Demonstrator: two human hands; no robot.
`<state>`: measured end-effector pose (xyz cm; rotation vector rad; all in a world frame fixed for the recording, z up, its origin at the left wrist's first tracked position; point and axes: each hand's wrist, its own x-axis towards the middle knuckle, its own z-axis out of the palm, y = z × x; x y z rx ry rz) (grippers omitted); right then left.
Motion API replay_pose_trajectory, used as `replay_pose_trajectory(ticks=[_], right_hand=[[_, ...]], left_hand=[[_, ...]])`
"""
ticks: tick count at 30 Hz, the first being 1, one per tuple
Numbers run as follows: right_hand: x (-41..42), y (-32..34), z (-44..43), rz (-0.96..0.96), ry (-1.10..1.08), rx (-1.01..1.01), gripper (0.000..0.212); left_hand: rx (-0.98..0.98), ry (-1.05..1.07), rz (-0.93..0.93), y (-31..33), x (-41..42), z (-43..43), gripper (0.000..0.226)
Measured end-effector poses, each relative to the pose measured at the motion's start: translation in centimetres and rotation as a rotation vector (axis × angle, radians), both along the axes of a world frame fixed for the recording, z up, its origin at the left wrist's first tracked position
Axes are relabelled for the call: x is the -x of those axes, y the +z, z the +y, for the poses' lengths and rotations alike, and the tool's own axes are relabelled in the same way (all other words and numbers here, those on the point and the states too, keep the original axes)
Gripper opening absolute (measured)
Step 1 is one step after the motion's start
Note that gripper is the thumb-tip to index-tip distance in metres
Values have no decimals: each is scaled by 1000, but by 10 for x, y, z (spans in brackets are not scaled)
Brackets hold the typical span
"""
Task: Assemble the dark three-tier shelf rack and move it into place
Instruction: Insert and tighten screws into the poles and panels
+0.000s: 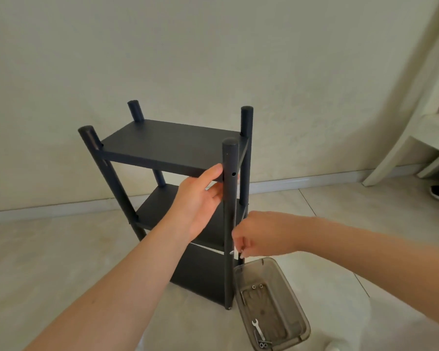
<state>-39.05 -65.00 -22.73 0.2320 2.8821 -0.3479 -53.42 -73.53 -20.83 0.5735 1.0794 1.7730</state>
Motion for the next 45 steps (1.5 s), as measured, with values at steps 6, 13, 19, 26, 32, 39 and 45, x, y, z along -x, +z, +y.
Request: replay_pose_trajectory(ticks=[6, 13, 19, 26, 32, 39, 45], right_hand=[[-29, 57, -21, 690, -279, 496, 12], [-27, 49, -18, 918, -369, 110, 14], [-26, 44, -18, 1028, -370, 37, 14], [-28, 46, -19, 1039, -411, 48, 11], [-27, 46, -19, 1018, -454, 78, 11], [-18, 46, -23, 986, -527, 135, 10], [-10, 47, -22, 998, -606, 336, 8]], left_hand=[[14, 25, 29, 4, -1, -1, 41], [-2, 55, -5, 4, -1, 4, 20], [-10, 59, -4, 4, -2, 4, 24], [-64, 13, 5, 4, -1, -1, 33], [-64, -10, 36, 4, -1, -4, 21], [-90, -20, 41, 5, -6, -3, 21], [-116, -47, 35, 3, -6, -3, 22]])
